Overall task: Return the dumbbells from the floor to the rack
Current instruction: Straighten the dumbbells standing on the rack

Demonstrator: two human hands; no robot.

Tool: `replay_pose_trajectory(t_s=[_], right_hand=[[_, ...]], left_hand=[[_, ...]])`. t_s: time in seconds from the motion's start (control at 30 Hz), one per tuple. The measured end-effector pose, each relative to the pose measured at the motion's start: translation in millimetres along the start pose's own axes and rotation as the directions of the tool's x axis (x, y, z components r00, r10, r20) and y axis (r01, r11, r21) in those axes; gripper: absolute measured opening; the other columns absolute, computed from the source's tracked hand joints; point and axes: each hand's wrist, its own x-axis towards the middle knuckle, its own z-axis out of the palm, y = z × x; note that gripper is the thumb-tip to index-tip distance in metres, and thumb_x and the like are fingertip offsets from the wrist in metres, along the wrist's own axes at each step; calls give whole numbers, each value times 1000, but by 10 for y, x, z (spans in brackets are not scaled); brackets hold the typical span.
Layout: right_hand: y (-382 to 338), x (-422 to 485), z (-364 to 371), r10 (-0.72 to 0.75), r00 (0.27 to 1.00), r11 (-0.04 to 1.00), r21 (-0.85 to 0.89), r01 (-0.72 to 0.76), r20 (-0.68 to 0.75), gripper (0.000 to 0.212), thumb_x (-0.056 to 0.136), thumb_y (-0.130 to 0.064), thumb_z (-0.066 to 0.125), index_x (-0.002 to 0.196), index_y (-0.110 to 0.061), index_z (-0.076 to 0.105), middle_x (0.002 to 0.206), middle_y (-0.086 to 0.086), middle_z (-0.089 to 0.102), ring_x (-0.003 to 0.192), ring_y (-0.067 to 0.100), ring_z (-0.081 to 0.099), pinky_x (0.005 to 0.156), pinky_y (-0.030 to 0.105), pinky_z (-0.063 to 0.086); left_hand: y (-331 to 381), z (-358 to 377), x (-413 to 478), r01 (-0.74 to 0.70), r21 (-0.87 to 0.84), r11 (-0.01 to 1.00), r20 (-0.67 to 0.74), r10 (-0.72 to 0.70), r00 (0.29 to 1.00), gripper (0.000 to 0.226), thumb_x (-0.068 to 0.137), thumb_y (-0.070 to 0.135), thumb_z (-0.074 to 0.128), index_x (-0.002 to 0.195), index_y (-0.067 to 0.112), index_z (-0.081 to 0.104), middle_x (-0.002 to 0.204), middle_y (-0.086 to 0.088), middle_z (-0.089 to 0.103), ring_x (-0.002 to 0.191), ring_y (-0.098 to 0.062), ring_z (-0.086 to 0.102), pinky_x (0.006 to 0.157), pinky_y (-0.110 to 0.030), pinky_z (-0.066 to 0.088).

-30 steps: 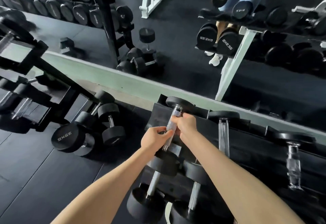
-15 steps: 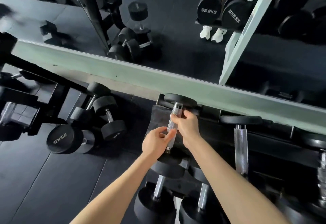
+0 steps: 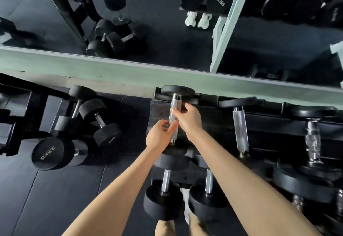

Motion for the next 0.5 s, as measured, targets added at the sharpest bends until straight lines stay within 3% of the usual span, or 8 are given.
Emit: replay_pose_trajectory(t_s=[0.1,0.2,0.27,0.33,0.43,0.5], right_hand=[[145,-298,-318,-92,990,991,-108,81,-105,52,93,-38,58,138,-15,49,119,2,69,114,17,61,89,28,43],[512,-600,-740,-150,919,982,-162,96,-365,32,92,-32,60,120,-18,63,107,-2,72,97,15,67,80,26,45],[794,-683,-1017,-146,849,975,-221,35,-508,26,91,-30,61,114,-17,65,106,-1,72,98,19,67,78,30,45],[1031,-657,-1251,-93,845,956,-284,-72,-526,32,92,-35,59,118,-16,63,112,3,71,102,24,66,79,33,46],[1255,-496,-1457,28,944,867,-461,-187,-330,46,93,-46,53,132,-20,52,122,3,67,110,25,63,81,32,45],[1312,-374,-1504,90,982,838,-520,-164,-165,46,92,-51,49,126,-21,53,114,1,69,108,26,64,77,32,43]], left_hand=[[58,-17,-100,-62,8,998,-157,63,986,38,87,51,58,111,21,58,101,6,68,85,-13,64,80,-35,54],[242,-32,-346,-226,-6,974,-390,206,897,22,89,35,59,102,18,64,97,5,69,89,-15,63,78,-33,50],[420,64,-515,-319,-3,948,-310,302,901,17,91,30,58,99,18,67,95,6,69,88,-12,63,76,-27,47],[568,287,-595,-388,26,921,-110,388,915,19,92,30,57,100,17,69,97,5,69,88,-11,63,76,-23,45],[802,671,-569,-338,-22,941,152,337,929,32,94,35,54,117,17,65,112,1,69,103,-14,64,86,-20,43],[952,919,-518,-246,-73,967,249,256,934,39,95,36,51,128,16,58,117,1,67,109,-15,61,90,-21,41]])
